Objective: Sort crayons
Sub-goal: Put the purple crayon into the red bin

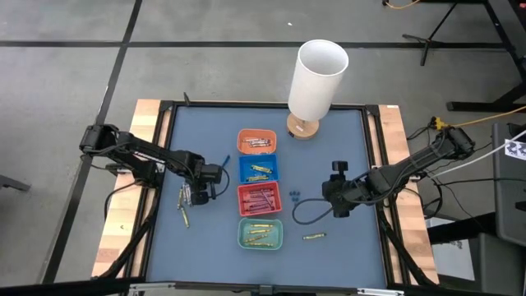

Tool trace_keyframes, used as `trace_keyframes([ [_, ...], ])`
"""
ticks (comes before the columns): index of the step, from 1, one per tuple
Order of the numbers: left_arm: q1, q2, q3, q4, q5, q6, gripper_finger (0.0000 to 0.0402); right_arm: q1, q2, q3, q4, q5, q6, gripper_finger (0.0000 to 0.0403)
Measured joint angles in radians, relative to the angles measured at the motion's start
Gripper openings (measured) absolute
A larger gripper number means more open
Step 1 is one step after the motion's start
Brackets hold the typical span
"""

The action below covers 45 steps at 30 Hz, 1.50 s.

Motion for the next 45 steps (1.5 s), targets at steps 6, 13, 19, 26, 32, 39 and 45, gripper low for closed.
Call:
trace_keyframes([
  [6, 0.000, 0.000, 0.000, 0.001, 0.005, -0.001, 0.0027, 0.000, 0.000, 0.000, 0.011, 0.000, 0.000, 0.0117],
  [13, 0.000, 0.004, 0.033, -0.024, 0.002, 0.000, 0.0007, 0.000, 0.000, 0.000, 0.014, 0.000, 0.000, 0.0117],
  [19, -0.001, 0.004, 0.118, -0.019, 0.001, 0.000, 0.0006, 0.000, 0.001, 0.000, 0.015, 0.000, 0.017, 0.0117],
  [26, -0.003, 0.003, 0.267, -0.018, 0.021, 0.000, 0.0005, 0.000, 0.001, 0.000, 0.014, 0.000, 0.047, 0.0117],
  [32, -0.023, 0.002, 0.391, 0.043, 0.024, -0.064, 0.0005, 0.000, 0.001, 0.000, 0.014, -0.001, 0.048, 0.0117],
  [39, -0.076, 0.002, 0.412, 0.341, 0.025, -0.084, 0.0005, 0.000, 0.001, 0.000, 0.015, -0.001, 0.048, 0.0117],
  [45, -0.125, 0.012, 0.412, 0.484, -0.007, -0.084, 0.0005, 0.000, 0.001, 0.000, 0.015, -0.001, 0.048, 0.0117],
])
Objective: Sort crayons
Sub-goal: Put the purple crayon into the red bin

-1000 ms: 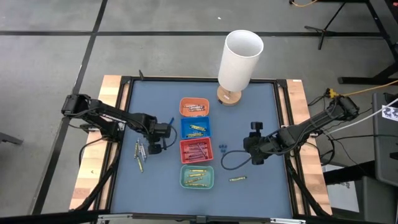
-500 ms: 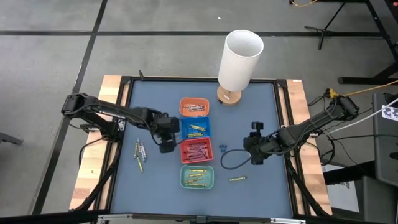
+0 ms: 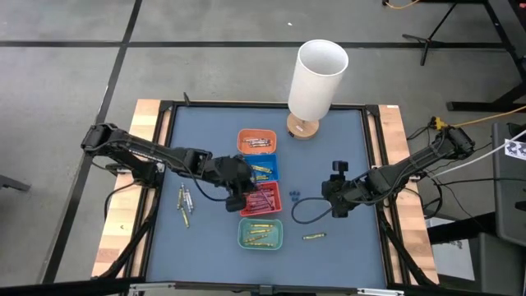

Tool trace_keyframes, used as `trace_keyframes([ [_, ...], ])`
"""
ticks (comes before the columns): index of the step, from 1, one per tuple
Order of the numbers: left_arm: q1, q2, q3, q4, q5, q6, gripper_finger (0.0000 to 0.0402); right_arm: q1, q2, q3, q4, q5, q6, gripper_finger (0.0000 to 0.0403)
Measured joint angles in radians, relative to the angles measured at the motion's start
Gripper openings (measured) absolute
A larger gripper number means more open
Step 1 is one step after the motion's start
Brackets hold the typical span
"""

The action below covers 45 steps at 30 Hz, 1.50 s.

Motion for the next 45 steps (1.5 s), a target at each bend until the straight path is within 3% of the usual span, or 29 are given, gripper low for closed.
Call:
trace_keyframes([
  [5, -0.040, 0.024, 0.001, 0.046, -0.049, 0.000, 0.0005, 0.000, 0.000, 0.000, 0.001, 0.000, 0.000, 0.0117],
  [18, -0.076, 0.126, 0.001, 0.057, -0.060, 0.008, 0.0016, 0.000, 0.000, -0.001, 0.049, 0.005, -0.004, 0.0117],
  [26, -0.074, 0.136, 0.001, 0.059, -0.106, 0.008, 0.0070, 0.000, 0.000, -0.001, 0.113, 0.232, 0.002, 0.0117],
  [36, -0.074, 0.136, 0.001, 0.058, -0.116, 0.008, 0.0091, -0.067, 0.000, -0.044, 0.181, 0.374, 0.103, 0.0117],
  [41, -0.074, 0.136, 0.001, 0.058, -0.116, 0.008, 0.0090, -0.182, 0.000, -0.171, 0.350, 0.405, 0.161, 0.0117],
  [45, -0.074, 0.136, 0.001, 0.057, -0.116, 0.008, 0.0090, -0.280, 0.000, -0.275, 0.611, 0.314, 0.162, 0.0117],
])
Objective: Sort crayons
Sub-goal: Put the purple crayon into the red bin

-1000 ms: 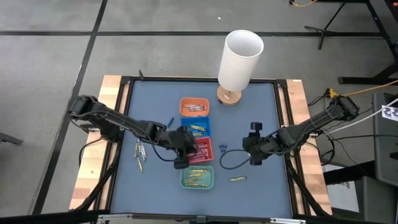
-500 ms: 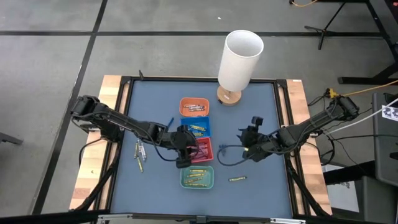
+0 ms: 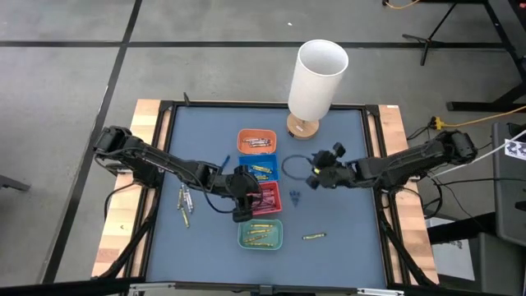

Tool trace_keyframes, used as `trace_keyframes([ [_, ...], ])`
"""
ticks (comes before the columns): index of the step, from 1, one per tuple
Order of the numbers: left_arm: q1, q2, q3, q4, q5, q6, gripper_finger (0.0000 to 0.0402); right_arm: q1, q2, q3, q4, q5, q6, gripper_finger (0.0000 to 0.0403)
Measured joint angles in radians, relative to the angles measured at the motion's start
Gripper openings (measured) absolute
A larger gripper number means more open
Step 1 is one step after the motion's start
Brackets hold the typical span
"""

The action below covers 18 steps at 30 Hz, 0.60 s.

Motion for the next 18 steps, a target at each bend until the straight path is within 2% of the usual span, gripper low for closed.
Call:
trace_keyframes([
  [4, 0.000, 0.000, 0.000, 0.000, 0.000, 0.000, 0.0090, -0.087, 0.000, -0.074, 0.242, -0.161, 0.000, 0.0117],
  [7, 0.000, 0.000, 0.000, 0.000, 0.000, 0.000, 0.0090, -0.136, 0.007, -0.100, 0.360, -0.241, -0.001, 0.0117],
  [12, 0.000, 0.000, 0.000, 0.000, 0.000, 0.000, 0.0090, -0.178, 0.071, -0.102, 0.478, -0.269, 0.000, 0.0117],
  [18, 0.000, 0.000, 0.000, 0.001, 0.000, 0.000, 0.0090, -0.179, 0.212, -0.102, 0.634, -0.303, 0.000, 0.0117],
])
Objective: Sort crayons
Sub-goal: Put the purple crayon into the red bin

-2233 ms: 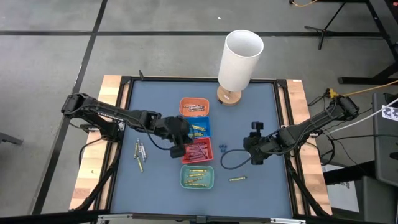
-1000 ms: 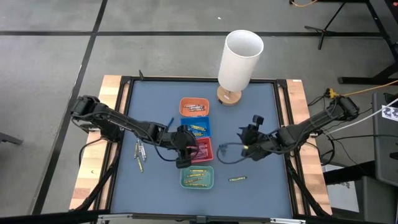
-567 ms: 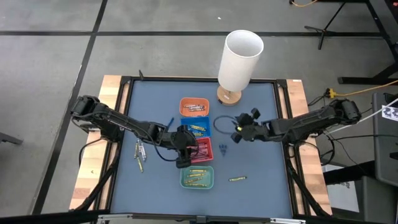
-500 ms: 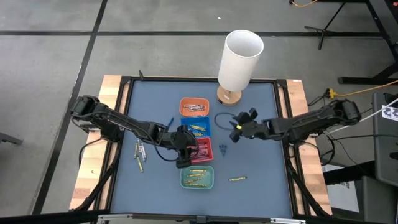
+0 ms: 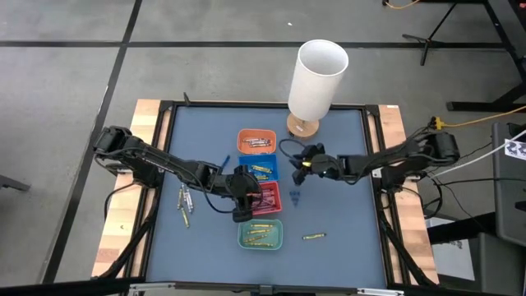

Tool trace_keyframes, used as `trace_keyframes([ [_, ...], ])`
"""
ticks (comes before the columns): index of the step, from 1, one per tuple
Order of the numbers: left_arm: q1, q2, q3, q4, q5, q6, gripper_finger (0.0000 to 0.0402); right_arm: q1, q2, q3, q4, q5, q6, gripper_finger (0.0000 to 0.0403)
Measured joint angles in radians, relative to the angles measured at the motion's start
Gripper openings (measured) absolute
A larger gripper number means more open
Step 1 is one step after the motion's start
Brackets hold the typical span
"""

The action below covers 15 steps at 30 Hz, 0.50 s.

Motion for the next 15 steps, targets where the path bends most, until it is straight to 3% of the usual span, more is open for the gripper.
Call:
trace_keyframes([
  [7, 0.000, 0.000, -0.001, 0.000, 0.000, 0.000, 0.0090, 0.001, 0.150, 0.001, 0.182, -0.075, 0.021, 0.0117],
  [15, 0.000, 0.000, -0.001, 0.001, 0.000, -0.001, 0.0090, 0.001, 0.264, 0.060, 0.205, -0.089, 0.029, 0.0117],
])
